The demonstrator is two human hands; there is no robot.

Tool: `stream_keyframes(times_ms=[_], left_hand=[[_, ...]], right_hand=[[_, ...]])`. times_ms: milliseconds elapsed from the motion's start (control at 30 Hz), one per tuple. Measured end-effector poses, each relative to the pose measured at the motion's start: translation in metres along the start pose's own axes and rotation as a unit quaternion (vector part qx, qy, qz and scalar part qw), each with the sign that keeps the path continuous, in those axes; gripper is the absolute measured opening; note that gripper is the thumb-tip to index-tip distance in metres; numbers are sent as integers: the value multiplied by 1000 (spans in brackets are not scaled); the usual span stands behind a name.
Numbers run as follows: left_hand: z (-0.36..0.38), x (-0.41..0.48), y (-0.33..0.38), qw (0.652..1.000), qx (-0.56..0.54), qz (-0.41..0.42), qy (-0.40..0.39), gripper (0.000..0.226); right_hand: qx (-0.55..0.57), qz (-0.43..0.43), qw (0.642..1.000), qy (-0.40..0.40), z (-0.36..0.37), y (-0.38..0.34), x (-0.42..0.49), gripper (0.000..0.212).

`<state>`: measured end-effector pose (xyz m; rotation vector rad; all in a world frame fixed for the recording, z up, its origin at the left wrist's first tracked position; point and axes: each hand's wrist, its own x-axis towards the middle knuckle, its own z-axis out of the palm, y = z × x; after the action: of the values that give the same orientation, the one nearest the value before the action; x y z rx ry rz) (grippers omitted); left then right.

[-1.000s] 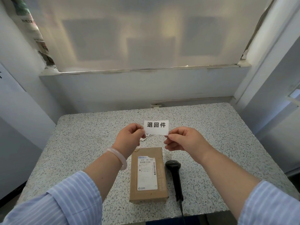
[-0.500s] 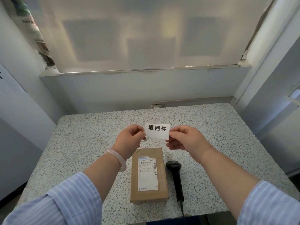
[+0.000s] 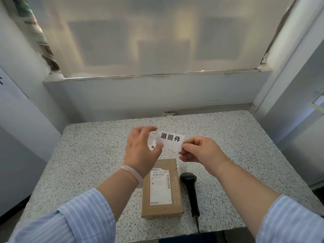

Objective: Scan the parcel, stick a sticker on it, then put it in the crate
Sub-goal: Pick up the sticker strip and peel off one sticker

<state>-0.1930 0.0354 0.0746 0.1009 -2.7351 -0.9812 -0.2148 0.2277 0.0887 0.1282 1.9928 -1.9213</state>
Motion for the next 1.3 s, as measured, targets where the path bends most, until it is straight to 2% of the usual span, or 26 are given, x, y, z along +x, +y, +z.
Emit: stream_keyframes(times_ms=[100,167,400,733,1000,1067,1167,1300], left_hand=[[2,-4,6,990,85,114,17,35],[7,-6,9,985,90,145,11,36],[14,-9,10,990,3,143,-10,40],[12,-10,13,988,2,153,-33,42],[12,-10,14,984,-2,179,-14,35],[11,-11,15,985,-5,173,-21,35],[10,-12,18,989,-73,109,-73,34],[9,-11,19,984,-146,51,-91,20]], right_hand=[[7,-5,1000,-2,3,1,-2,3],[-2,-16,1000,-13,5,0,-4,6],[-27,-40,998,-31,8,0,-7,13],[-34,-47,998,-20,8,-4,-8,7],[-16,-49,999,-15,8,-2,-7,4],[-17,-53,998,-13,9,-1,-7,6],[-23,-59,998,-10,8,0,-6,5],[-10,-60,998,-10,8,2,-8,5]])
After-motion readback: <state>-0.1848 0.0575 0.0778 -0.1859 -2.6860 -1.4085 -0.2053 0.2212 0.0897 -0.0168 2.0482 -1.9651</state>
